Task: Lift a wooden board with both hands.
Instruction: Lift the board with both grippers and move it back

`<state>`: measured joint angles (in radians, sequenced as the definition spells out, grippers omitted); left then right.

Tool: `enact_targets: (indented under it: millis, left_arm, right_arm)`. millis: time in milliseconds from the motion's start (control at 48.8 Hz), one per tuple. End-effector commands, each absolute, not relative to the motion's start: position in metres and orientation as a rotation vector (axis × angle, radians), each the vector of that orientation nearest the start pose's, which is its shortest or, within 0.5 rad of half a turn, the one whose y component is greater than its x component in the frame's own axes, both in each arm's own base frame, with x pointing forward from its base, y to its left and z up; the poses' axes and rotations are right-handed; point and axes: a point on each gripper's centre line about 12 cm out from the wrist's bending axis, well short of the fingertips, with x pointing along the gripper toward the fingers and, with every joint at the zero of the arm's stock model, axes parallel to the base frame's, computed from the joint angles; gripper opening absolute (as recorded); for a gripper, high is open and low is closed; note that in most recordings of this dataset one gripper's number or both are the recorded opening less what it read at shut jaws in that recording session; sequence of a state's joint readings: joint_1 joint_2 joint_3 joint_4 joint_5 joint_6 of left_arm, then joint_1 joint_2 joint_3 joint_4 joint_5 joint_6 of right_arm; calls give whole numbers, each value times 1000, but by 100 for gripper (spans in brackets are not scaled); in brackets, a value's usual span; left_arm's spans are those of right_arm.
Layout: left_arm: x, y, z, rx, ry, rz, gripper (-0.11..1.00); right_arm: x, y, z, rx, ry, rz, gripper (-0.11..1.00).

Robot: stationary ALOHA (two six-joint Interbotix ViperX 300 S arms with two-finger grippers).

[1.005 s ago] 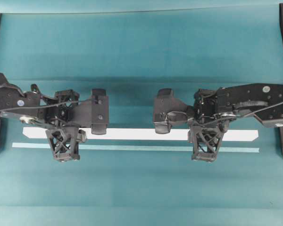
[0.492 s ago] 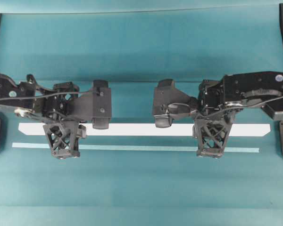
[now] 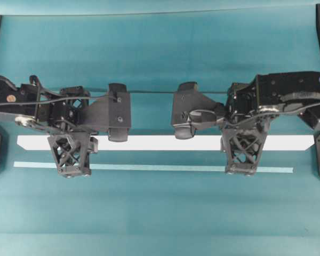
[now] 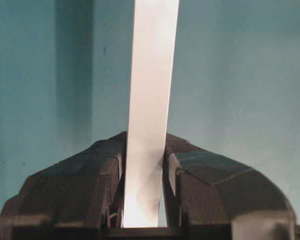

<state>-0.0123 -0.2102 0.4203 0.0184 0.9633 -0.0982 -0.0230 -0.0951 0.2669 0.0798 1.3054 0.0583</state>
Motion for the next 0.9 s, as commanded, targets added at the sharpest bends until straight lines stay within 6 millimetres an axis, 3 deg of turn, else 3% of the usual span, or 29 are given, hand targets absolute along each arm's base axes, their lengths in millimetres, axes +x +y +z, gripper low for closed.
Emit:
enact_targets:
  millis: [0,595,882]
  left_arm:
    - [344,0,300,-62,1054,54,17]
    - [343,3,349,-64,1052,62,17]
    - [342,3,376,-46,1050,54,17]
  right_arm:
    - [347,-2,285,154,1402,-21,22]
    - [349,-7,329,178,1391,-41,22]
    - [351,-6,362,176,1379,-36,22]
